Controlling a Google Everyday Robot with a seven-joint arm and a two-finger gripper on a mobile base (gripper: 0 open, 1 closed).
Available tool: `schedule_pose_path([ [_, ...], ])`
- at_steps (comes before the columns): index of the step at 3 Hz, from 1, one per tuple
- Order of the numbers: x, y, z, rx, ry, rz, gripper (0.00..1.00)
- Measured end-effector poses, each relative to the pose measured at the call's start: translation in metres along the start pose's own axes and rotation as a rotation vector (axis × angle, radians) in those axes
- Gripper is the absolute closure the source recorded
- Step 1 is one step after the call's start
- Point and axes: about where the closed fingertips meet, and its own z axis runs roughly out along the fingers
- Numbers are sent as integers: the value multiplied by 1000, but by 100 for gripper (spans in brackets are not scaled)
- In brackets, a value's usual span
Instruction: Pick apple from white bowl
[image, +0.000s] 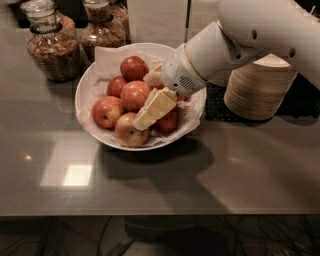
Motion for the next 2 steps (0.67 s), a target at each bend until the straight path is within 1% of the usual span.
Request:
schedule_pose_path([
  [1, -5, -3, 2, -9, -2, -3, 24],
  [2, -29, -17, -9, -23, 10, -33, 24],
])
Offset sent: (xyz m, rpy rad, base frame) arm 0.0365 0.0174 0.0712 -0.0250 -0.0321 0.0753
